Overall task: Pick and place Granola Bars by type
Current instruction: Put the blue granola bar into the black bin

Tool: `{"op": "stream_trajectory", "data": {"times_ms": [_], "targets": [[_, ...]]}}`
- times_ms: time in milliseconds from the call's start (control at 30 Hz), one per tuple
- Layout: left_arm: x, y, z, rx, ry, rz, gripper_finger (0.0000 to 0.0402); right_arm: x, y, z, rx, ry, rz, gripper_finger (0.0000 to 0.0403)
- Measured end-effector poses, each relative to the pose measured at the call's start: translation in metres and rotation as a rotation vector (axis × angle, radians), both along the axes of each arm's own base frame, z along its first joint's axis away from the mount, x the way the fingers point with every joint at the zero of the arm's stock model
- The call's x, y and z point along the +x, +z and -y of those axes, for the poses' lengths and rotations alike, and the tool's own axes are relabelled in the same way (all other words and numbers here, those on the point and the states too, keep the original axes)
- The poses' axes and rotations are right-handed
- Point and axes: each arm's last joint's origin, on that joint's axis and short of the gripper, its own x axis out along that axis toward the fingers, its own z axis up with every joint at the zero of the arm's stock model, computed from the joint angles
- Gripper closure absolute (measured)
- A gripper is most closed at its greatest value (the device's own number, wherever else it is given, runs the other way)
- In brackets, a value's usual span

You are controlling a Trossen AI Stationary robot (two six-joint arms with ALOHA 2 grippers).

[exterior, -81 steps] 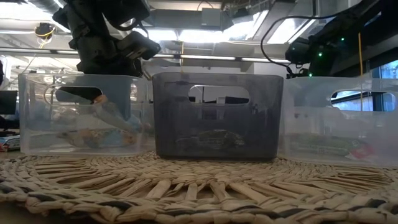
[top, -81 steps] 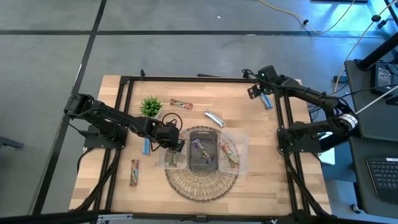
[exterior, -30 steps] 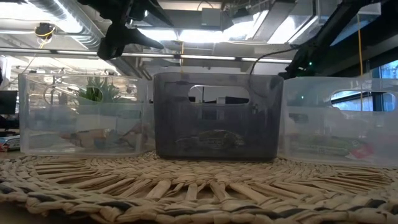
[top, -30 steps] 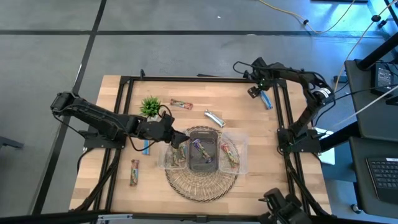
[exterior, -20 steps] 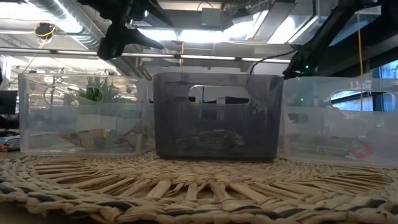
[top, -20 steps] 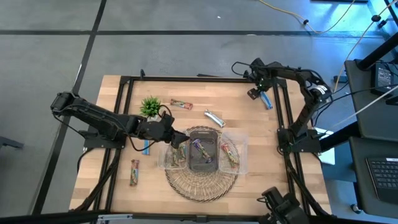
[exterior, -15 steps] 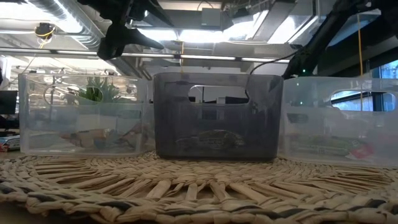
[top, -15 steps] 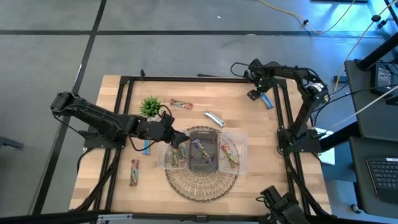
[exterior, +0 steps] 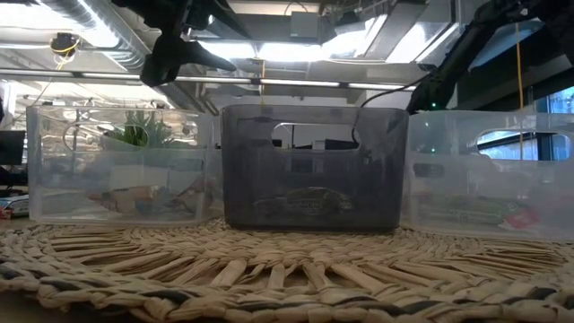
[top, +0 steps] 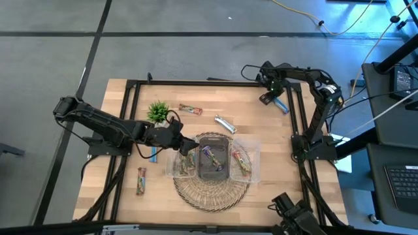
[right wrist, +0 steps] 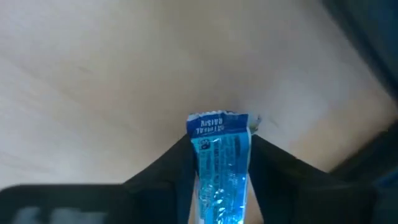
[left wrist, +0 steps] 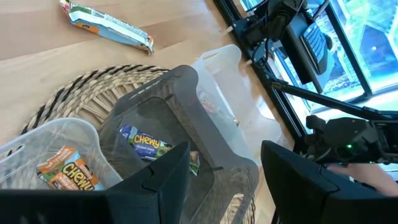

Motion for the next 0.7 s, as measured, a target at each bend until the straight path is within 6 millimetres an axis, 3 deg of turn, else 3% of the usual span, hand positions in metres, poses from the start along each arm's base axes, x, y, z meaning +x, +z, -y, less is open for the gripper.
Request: {"op": "stream_trajectory", "data": {"times_ms": [233,500,700], "targets": [[0.0000,0.0000,0.0000,0.016,-0.008,-0.002,0.0210,-0.0012,0.0002,0.0003,-0.019,0.007,-0.043,0.0305],[0.0000,0.0000,0.0000,0.017,-0.008,-0.002,0.0210,-0.0011,0.0002,0.0003,-0.017,0.009,-0.039,0.0310],[0.0000,0.0000,-0.0002,0.055,-0.023,-0.007,0.0210,0.0063,0.0049,0.0025,0.010,0.018,0.070,0.0311]]}}
